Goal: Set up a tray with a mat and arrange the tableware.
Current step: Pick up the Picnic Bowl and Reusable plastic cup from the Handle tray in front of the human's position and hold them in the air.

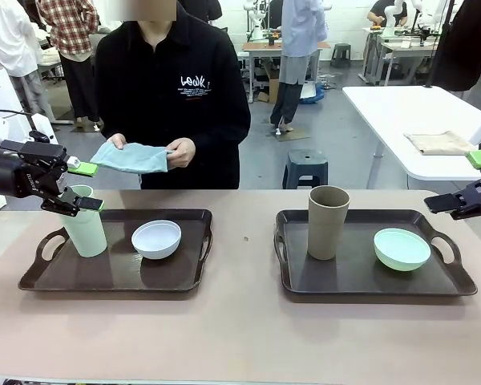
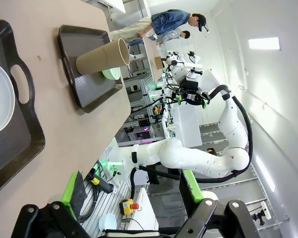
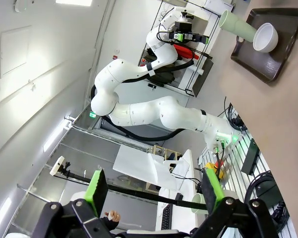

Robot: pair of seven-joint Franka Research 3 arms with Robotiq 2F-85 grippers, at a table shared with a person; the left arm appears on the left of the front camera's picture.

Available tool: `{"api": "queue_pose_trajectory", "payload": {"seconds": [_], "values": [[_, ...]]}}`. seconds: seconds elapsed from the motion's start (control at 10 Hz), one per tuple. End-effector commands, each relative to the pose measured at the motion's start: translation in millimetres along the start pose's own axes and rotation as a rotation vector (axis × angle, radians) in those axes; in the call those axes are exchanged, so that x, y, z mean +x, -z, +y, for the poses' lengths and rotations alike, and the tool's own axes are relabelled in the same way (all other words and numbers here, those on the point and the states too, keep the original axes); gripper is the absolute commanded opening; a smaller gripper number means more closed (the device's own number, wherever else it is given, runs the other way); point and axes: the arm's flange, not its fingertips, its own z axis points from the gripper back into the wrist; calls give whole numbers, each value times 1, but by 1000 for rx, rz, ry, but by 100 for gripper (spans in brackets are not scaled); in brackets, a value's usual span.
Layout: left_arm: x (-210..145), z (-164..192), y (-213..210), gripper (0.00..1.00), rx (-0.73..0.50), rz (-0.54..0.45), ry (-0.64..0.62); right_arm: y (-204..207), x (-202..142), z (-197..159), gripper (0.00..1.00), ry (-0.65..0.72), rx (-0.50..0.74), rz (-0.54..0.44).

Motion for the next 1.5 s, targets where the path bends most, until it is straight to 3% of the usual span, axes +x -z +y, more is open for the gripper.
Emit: {"api": "queue_pose_trajectory", "payload": {"seconds": [0.0, 0.1, 0.3, 0.4, 0.5, 0.6, 0.7, 0.8, 0.9, 1.0, 1.1, 1.2, 1.4], "values": [[0, 0, 0, 100, 0, 0, 0, -6, 4, 6, 100, 27, -21, -5], [15, -6, -10, 100, 121, -39, 98, 13, 29, 36, 100, 29, -130, 22], [35, -53, -42, 100, 392, -44, 363, 86, 95, 113, 100, -2, -396, 17], [35, -66, -56, 100, 471, -4, 453, 119, 121, 140, 100, -6, -462, 49], [40, -66, -70, 100, 614, -6, 474, 145, 142, 155, 100, -5, -525, 47], [44, -66, -88, 100, 899, -74, 482, 177, 162, 163, 100, 13, -581, 78], [54, -72, -110, 100, 1049, -151, 485, 194, 178, 165, 100, 2, -546, 150], [49, -86, -85, 100, 632, 1, 498, 178, 131, 183, 100, -65, -505, 39], [49, -86, -85, 100, 632, 1, 498, 178, 131, 183, 100, -65, -505, 39], [49, -86, -85, 100, 632, 1, 498, 208, 159, 181, 100, -51, -538, 86], [54, -86, -100, 100, 745, -38, 535, 202, 145, 185, 100, 39, -835, 38], [71, -76, -115, 100, 699, 50, 569, 235, 146, 190, 100, 84, -1072, 86], [95, -69, -155, 100, 682, 224, 630, 295, 159, 181, 100, 122, -1272, 201]]}}
